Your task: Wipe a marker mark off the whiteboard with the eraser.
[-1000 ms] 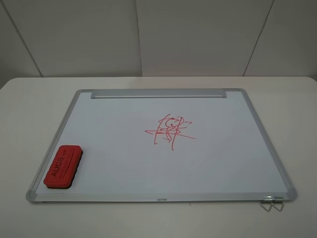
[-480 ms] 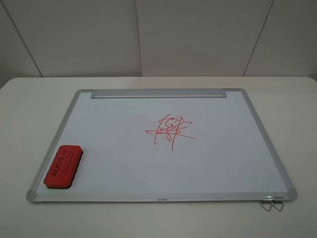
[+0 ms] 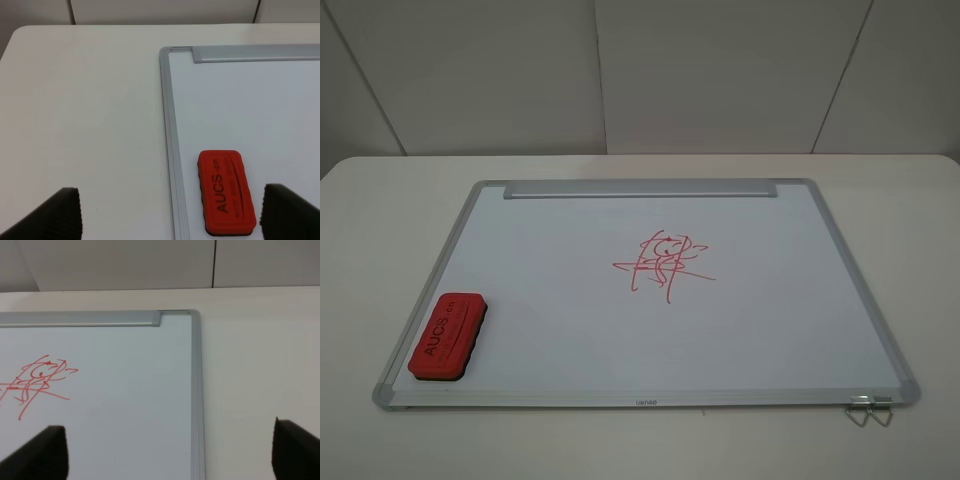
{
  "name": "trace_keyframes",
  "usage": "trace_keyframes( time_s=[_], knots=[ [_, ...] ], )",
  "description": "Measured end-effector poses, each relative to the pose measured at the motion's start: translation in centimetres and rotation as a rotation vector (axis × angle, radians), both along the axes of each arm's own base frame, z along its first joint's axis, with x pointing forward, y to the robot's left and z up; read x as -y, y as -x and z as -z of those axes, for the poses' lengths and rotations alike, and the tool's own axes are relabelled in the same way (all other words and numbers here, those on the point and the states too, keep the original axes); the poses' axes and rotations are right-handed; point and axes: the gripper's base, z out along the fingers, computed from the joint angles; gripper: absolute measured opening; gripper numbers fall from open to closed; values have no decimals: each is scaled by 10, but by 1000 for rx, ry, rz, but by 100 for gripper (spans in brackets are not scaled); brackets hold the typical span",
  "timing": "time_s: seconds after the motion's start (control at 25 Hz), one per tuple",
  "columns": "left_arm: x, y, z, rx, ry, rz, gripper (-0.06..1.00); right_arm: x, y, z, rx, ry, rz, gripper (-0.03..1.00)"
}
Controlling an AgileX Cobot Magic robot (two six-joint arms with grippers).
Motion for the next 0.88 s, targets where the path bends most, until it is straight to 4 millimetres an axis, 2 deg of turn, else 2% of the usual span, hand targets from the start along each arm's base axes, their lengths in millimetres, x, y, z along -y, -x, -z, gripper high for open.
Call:
trace_keyframes(
  time_s=[0.88],
  knots=[
    [0,0,0,0,3,2,72,0,0,0,0,0,0,72]
  ],
)
